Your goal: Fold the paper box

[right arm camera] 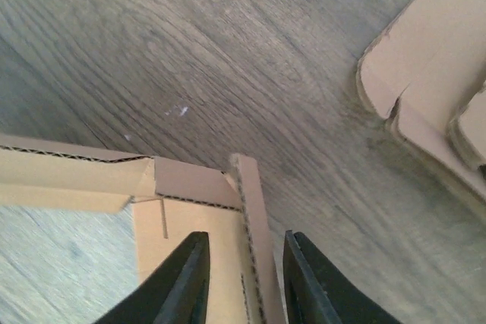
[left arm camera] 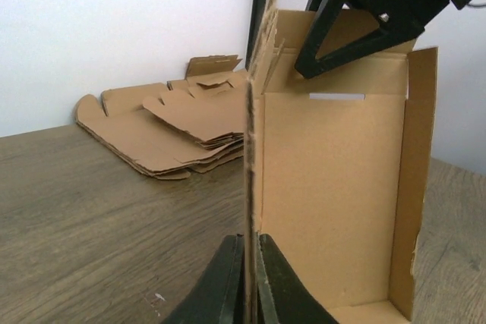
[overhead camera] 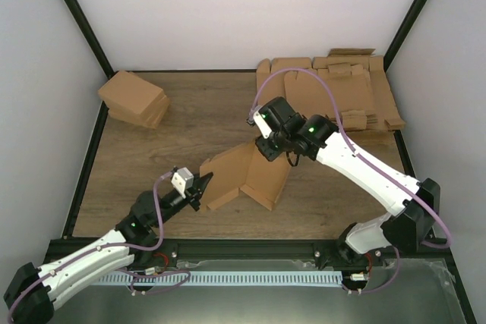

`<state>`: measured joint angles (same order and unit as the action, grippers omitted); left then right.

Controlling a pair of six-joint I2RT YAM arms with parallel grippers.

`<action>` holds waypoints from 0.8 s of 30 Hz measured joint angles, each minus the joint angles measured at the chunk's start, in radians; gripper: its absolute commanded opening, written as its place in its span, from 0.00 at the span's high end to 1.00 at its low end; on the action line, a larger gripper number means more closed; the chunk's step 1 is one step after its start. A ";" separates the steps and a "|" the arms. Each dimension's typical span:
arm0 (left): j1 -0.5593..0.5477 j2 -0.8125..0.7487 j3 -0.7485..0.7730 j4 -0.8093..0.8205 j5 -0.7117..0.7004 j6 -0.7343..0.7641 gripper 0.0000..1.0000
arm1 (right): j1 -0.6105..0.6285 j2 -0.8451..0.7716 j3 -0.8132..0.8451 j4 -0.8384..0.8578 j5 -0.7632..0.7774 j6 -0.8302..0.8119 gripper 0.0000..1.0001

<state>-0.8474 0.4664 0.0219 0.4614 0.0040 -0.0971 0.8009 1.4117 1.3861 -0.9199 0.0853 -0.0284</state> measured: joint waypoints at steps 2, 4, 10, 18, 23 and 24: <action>0.000 -0.002 0.000 -0.005 0.000 0.002 0.64 | 0.007 -0.004 0.000 -0.008 0.025 0.004 0.83; -0.002 -0.002 -0.002 -0.024 -0.004 0.000 0.47 | 0.010 -0.012 0.001 -0.014 0.034 -0.002 0.91; -0.003 0.018 0.109 -0.208 -0.035 -0.021 0.28 | 0.042 -0.029 0.032 -0.027 0.080 -0.027 0.99; -0.003 0.187 0.564 -0.476 -0.089 -0.100 0.19 | 0.053 0.013 0.130 -0.023 0.170 -0.069 0.99; -0.002 0.360 0.855 -0.694 -0.082 -0.034 0.25 | 0.053 0.035 0.156 -0.013 0.211 -0.120 0.99; -0.002 0.398 0.909 -0.737 -0.074 -0.004 0.25 | 0.053 0.035 0.158 -0.011 0.217 -0.131 0.99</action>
<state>-0.8497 0.8642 0.9306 -0.2756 -0.0696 -0.1013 0.8543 1.4464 1.5436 -0.9314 0.3023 -0.1596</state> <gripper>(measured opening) 0.764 0.030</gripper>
